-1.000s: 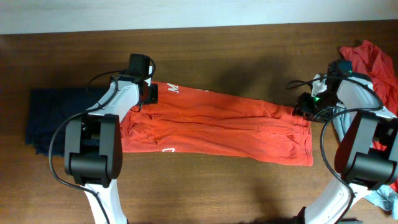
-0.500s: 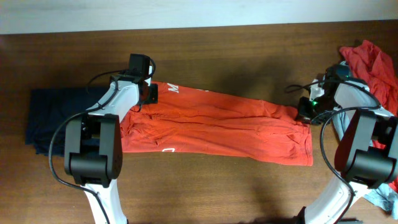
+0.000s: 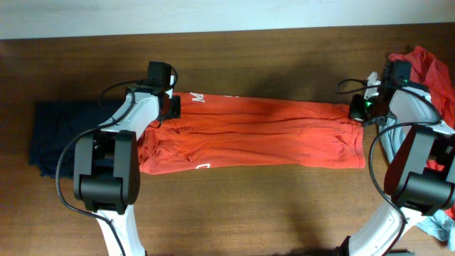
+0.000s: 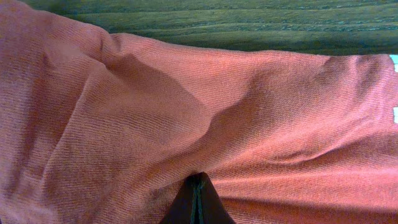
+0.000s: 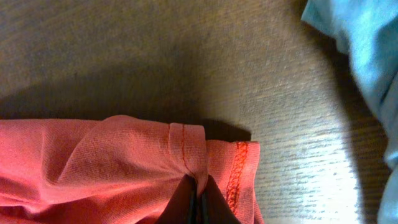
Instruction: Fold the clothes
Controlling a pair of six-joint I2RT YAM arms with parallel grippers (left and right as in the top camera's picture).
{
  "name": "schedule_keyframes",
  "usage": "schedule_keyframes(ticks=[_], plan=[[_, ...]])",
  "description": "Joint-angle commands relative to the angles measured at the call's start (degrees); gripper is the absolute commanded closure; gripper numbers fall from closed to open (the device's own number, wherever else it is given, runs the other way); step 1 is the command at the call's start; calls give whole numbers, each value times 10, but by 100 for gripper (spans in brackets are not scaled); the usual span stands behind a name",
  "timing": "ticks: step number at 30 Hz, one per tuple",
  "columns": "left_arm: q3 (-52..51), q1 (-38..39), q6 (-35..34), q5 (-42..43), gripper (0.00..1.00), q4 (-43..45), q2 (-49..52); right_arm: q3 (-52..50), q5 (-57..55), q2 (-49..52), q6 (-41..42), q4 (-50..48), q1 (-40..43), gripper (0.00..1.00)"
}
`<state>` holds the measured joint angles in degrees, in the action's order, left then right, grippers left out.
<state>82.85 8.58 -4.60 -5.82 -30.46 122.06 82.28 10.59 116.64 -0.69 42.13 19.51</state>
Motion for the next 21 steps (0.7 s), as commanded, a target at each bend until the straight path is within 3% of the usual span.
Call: schedule_keyframes(ticks=[1,12,15,18,20,21], plan=[[-29,3,-7,15,99,-21,58,12,-40,6,0,-20,11,96],[-29,3,-7,15,99,-22,58,12,-85,6,1,-30,34,94],[-29,3,-7,15,99,-22,58,12,-86,6,1,-32,39,85],[-29,3,-7,15,99,-23,58,12,-85,6,1,-34,46,69],[-29,3,-7,15,98,-23,58,13,-85,6,1,-28,49,51],[-29,3,-7,15,94,-23,58,15,-82,6,1,-21,50,49]])
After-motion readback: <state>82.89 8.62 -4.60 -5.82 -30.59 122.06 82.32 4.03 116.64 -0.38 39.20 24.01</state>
